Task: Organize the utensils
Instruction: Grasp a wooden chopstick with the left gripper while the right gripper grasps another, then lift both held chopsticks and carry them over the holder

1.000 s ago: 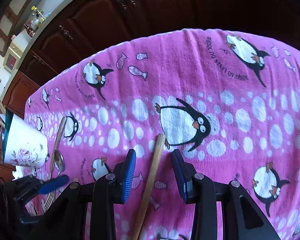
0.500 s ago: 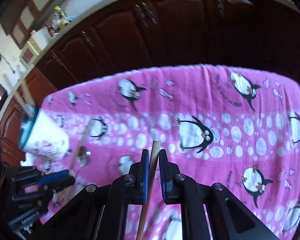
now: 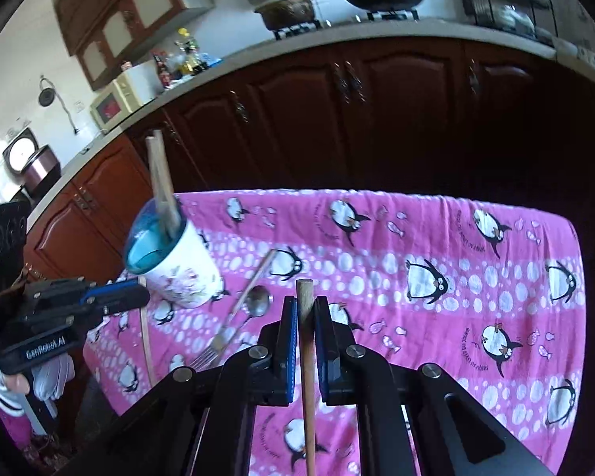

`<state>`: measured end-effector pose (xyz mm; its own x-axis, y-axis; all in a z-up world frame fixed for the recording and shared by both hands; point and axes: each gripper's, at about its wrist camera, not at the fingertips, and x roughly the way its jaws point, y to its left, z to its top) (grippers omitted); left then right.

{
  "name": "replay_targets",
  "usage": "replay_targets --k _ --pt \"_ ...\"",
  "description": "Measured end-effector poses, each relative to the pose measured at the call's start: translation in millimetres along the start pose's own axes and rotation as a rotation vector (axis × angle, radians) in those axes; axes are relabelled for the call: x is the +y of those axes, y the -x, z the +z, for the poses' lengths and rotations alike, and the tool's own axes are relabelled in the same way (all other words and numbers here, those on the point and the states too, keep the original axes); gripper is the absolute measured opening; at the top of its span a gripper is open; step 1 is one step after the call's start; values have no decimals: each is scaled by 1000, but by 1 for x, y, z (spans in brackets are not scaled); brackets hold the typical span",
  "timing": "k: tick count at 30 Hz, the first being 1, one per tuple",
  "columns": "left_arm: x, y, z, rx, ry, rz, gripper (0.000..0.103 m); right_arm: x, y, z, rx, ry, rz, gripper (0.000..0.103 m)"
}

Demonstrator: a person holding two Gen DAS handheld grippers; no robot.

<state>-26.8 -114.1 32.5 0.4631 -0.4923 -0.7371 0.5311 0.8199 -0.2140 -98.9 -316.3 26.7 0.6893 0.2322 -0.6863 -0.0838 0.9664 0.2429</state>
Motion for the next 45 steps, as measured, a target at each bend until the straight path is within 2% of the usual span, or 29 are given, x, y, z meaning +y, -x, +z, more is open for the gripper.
replay_targets --k 9,16,33,45 --pt "10 47 -1 -75 24 -4 4 24 40 -2 -60 44 -2 7" --pt "17 74 0 -123 37 12 4 45 50 11 -98 76 11 7" --pt "44 114 11 -196 81 76 4 107 54 57 -152 194 67 7" --pt "66 141 21 -240 123 92 4 134 47 78 -171 232 104 7"
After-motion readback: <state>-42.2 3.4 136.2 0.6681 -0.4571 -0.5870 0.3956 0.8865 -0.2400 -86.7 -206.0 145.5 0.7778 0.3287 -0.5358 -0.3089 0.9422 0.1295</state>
